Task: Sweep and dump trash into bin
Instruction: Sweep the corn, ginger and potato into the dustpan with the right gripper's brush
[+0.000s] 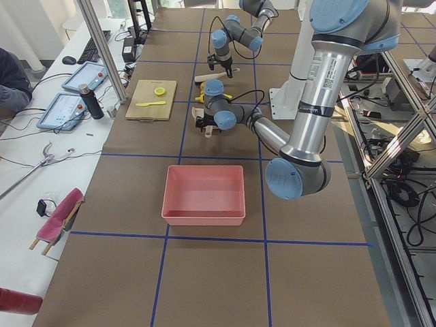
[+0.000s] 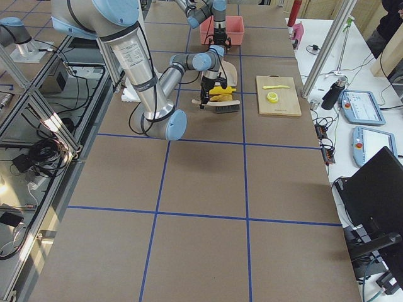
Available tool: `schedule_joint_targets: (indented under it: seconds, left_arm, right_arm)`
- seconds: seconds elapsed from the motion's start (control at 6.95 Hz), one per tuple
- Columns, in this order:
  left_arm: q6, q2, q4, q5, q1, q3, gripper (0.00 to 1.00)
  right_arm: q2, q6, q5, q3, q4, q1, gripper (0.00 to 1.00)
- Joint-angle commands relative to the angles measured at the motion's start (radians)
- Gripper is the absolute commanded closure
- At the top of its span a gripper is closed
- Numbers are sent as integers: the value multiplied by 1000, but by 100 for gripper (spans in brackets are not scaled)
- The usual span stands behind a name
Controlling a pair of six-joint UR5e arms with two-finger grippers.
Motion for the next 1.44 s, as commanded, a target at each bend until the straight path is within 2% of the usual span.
schedule_joint_targets:
  seconds: [0.0,0.43,0.86,1.29]
  left_arm:
    - [-1,19,-3,1,0,-2,2]
    - [-7,42,-34,1,0,-10,2]
    - [-7,49,-45,2,2,-4,2]
    - [-7,51,-45,2,2,-4,2]
  right_arm:
    - [28,50,18,-13,60,-25,100]
    - [76,144,55,-108,248,-35,100]
    - [107,221,96,-122,356,-47,100]
    - [134,359,100,-203,567,-96,100]
